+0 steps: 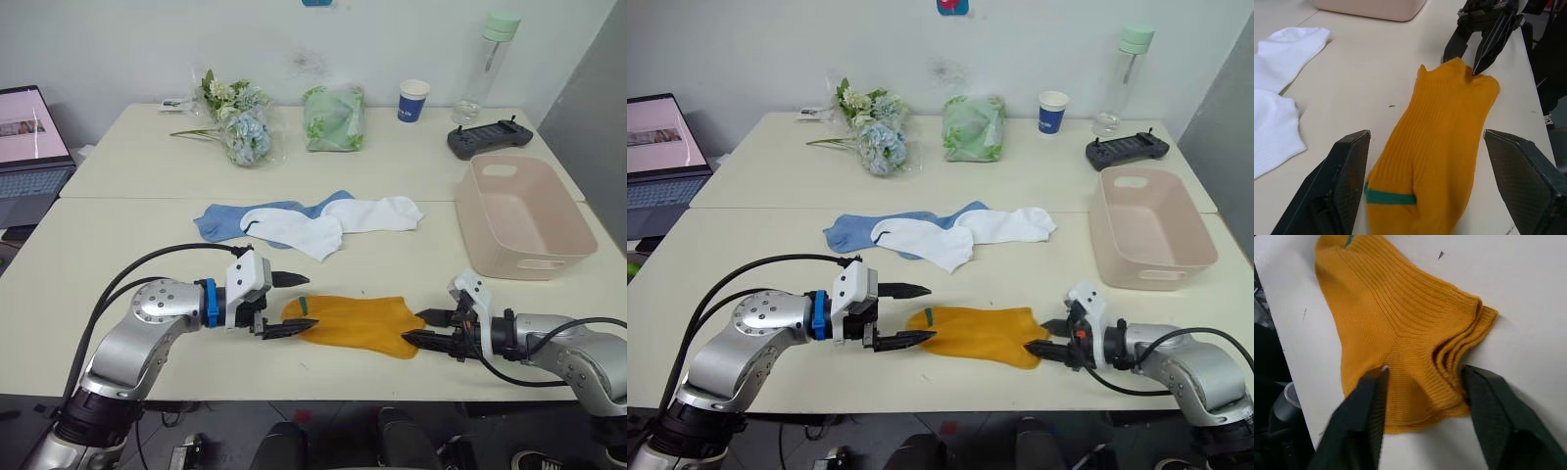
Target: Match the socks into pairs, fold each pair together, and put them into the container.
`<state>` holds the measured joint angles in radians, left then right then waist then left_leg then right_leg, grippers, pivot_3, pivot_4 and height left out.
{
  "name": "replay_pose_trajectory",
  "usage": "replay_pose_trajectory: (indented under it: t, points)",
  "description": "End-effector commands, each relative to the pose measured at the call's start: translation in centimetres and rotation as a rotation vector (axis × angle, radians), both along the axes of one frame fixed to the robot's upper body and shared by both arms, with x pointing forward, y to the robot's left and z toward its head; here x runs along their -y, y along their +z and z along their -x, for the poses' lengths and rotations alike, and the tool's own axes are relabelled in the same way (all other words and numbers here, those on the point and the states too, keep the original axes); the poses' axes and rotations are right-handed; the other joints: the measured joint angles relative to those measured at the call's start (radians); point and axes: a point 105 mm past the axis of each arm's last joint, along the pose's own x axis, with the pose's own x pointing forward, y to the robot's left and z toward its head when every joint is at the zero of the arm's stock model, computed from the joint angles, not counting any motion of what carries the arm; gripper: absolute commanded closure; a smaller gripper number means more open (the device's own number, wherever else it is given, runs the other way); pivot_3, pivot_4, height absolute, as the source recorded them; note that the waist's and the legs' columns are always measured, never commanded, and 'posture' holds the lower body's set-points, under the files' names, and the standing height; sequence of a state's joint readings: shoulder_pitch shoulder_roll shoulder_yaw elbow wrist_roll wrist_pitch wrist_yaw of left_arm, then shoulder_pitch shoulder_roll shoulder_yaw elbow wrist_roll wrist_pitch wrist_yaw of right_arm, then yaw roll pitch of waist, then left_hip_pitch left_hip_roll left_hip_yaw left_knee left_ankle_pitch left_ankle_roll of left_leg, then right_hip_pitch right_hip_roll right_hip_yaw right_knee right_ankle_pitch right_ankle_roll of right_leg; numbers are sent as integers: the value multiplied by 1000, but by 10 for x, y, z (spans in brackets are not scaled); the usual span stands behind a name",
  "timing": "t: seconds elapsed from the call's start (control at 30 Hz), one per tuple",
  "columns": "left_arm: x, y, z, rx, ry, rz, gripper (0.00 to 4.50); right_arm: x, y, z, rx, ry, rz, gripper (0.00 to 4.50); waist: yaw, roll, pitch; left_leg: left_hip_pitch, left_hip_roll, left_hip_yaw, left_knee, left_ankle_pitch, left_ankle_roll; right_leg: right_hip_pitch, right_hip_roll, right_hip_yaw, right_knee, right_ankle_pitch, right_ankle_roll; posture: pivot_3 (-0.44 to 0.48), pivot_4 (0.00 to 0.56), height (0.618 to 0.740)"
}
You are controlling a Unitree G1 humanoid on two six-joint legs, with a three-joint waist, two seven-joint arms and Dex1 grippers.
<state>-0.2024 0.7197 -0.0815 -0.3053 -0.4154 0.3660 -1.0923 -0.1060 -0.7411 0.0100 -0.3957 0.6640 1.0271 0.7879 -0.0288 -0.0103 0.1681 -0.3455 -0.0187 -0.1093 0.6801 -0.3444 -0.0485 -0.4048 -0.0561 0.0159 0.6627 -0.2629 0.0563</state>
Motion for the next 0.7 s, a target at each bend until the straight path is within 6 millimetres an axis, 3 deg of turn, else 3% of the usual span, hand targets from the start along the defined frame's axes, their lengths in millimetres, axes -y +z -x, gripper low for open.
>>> replay_pose_trajectory:
  t: [0.03, 0.17, 0.4, 0.53, 0.67, 0.7]
  points:
    - [-1, 9, 0, 44, 2, 11, 643, 0, 7, -3, 3, -24, -18, 3094, 0, 0, 0, 0, 0, 0, 0, 0, 0, 0, 0, 0, 0, 0, 0, 0, 150, 740]
    - [3, 9, -2, 49, 0, 11, 643, 10, 11, -13, 0, -90, -30, 4449, -1, 0, 0, 0, 0, 0, 0, 0, 0, 0, 0, 0, 0, 0, 0, 0, 150, 740]
    - [16, 8, -4, 39, -42, 20, 643, 33, 30, -36, 23, -62, 15, 4449, 0, 0, 0, 0, 0, 1, 0, 0, 0, 0, 0, 0, 0, 0, 0, 0, 150, 740]
    - [24, 4, -9, 41, -57, 19, 643, 37, 30, -33, -11, 17, 30, 4449, 0, 0, 0, 0, 0, 1, 0, 0, 0, 0, 0, 0, 0, 0, 0, 0, 150, 740]
    - [45, -2, -18, 51, -103, 23, 643, 44, 27, -39, -14, 46, 63, 4449, 0, 0, 0, -1, -1, 1, 0, 0, 0, 0, -1, 0, -1, 0, 0, 0, 150, 740]
    - [51, -3, -19, 53, -118, 30, 823, 45, 28, -40, -14, 54, 63, 4482, 0, 0, 0, -1, -1, 1, 1, 0, 0, 0, -1, 0, -1, 0, 0, 0, 150, 740]
